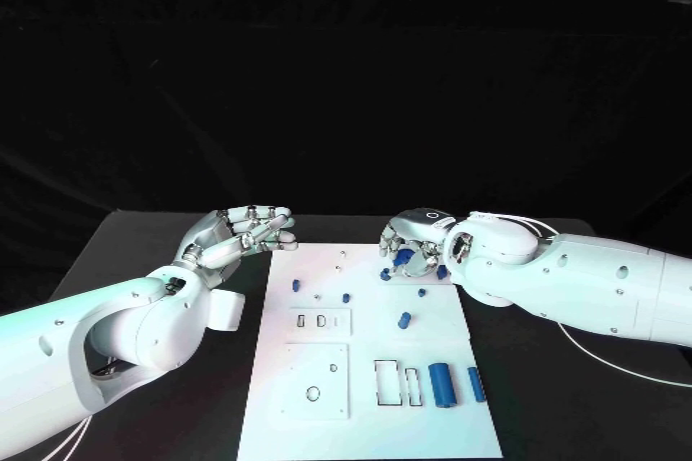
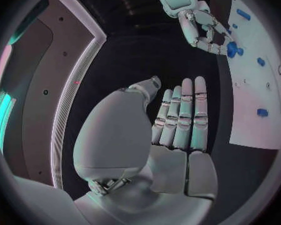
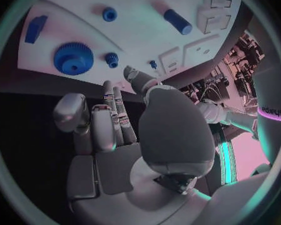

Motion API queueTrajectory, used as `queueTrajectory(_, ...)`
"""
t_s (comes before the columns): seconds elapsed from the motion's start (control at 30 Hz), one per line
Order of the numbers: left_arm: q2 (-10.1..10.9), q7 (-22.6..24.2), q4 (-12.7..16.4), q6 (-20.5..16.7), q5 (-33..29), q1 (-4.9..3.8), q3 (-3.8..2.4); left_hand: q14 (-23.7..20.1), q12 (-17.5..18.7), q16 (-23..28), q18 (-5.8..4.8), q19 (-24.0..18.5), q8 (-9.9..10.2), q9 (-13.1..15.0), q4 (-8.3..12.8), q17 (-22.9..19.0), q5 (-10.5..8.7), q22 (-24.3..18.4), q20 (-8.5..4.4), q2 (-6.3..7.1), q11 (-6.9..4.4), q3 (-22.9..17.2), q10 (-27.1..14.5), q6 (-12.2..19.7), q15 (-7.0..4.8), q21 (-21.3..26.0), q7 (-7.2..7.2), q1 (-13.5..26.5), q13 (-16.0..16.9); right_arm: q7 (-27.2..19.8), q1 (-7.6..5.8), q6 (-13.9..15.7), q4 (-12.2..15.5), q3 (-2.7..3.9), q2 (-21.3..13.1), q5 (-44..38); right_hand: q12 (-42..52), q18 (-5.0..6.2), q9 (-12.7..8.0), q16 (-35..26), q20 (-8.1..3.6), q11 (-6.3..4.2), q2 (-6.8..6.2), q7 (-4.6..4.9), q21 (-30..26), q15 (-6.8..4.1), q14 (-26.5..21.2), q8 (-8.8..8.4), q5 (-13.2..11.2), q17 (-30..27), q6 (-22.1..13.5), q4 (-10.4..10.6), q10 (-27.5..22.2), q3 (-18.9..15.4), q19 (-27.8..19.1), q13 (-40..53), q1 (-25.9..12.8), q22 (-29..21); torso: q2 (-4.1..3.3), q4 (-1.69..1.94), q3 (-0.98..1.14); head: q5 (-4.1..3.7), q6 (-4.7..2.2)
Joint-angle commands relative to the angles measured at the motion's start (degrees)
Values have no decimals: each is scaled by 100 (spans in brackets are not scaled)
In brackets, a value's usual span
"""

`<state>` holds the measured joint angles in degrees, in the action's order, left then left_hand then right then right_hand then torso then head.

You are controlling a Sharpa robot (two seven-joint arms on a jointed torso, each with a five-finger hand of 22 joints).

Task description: Assemble the parts on the task board

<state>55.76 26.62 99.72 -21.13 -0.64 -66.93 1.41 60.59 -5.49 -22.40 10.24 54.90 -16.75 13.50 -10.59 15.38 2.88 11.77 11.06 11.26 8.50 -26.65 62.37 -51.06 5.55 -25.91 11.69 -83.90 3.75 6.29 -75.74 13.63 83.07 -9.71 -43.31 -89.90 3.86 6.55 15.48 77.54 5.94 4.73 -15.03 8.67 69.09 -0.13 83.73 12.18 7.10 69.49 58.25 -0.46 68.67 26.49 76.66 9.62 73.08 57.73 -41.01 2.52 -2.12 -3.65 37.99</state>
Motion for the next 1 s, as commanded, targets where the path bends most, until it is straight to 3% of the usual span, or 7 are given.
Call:
queueTrajectory(0.03, 11, 7, 38, 122, -6, -19, -10, -16, 35, -33, -5, -23, 29, -5, 5, 9, -3, 5, 1, 12, 26, 0, 22, -2, 6, -20, 31, 57, -1, 165, 5, -101, -22, 1, 20, -297, -8, -95, 13, 56, 1, 13, -14, -15, 69, 30, 296, -27, 5, 63, -44, 37, -45, -5, 51, 8, 66, 93, -54, 28, -8, -15, 5)
queueTrajectory(0.47, 32, -22, 56, 142, -6, -34, -14, -62, 65, -21, -5, -29, 45, -12, 12, 23, -3, 20, 5, 20, 38, -1, 8, 19, 18, -49, 46, 77, 0, 138, 66, -177, -179, -2, 123, -299, -1, -151, 55, 290, 19, 19, 34, -8, 375, 43, 334, -33, 9, 332, -38, 73, -41, 74, 152, 25, 126, 518, -127, 55, 2, -36, 17)
queueTrajectory(0.73, 43, -37, 60, 152, -6, -44, -15, -74, 75, -19, -5, -29, 51, -15, 14, 29, -4, 26, 7, 23, 43, 0, 2, 28, 22, -60, 53, 84, 1, 128, 87, -235, -228, -2, 156, -278, 14, -164, 89, 361, 26, 17, 83, 5, 473, 45, 335, -18, 10, 392, 7, 106, 36, 203, 160, 35, 149, 651, -166, 74, -8, -46, 14)
queueTrajectory(0.87, 47, -48, 59, 161, -6, -47, -15, -77, 81, -19, -5, -30, 54, -16, 14, 32, -4, 29, 8, 23, 46, 1, -1, 33, 24, -65, 57, 88, 1, 114, 95, -258, -237, -3, 170, -266, 16, -171, 112, 397, 26, 9, 107, 2, 527, 41, 335, -7, 11, 422, 42, 117, 93, 309, 165, 37, 168, 727, -179, 65, -7, -41, 12)
queueTrajectory(1.0, 49, -57, 60, 176, -6, -49, -15, -77, 81, -19, -5, -30, 54, -16, 14, 32, -4, 29, 8, 23, 46, 1, -1, 33, 24, -65, 57, 88, 1, 98, 102, -285, -251, -3, 179, -243, 8, -171, 138, 424, 23, -1, 140, -6, 556, 34, 332, 7, 14, 438, 87, 130, 140, 469, 150, 30, 189, 766, -191, 73, -21, -35, 23)
